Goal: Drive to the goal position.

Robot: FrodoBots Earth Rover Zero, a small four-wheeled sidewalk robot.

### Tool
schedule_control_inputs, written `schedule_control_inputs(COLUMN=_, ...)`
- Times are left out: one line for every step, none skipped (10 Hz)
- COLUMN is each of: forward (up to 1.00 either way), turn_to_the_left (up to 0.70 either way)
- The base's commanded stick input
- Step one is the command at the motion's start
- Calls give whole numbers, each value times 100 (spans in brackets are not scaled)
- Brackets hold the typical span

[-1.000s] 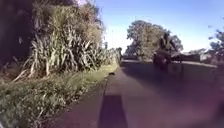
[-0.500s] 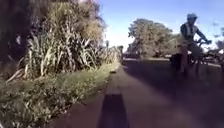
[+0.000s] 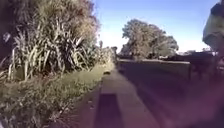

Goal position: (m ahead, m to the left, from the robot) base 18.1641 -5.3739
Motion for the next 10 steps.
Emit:
schedule_control_inputs(forward=100, turn_to_the_left=0)
schedule_control_inputs(forward=100, turn_to_the_left=0)
schedule_control_inputs(forward=100, turn_to_the_left=0)
schedule_control_inputs(forward=100, turn_to_the_left=0)
schedule_control_inputs(forward=100, turn_to_the_left=-40)
schedule_control_inputs(forward=100, turn_to_the_left=-40)
schedule_control_inputs(forward=100, turn_to_the_left=-40)
schedule_control_inputs(forward=100, turn_to_the_left=-40)
schedule_control_inputs(forward=100, turn_to_the_left=-27)
schedule_control_inputs(forward=100, turn_to_the_left=-14)
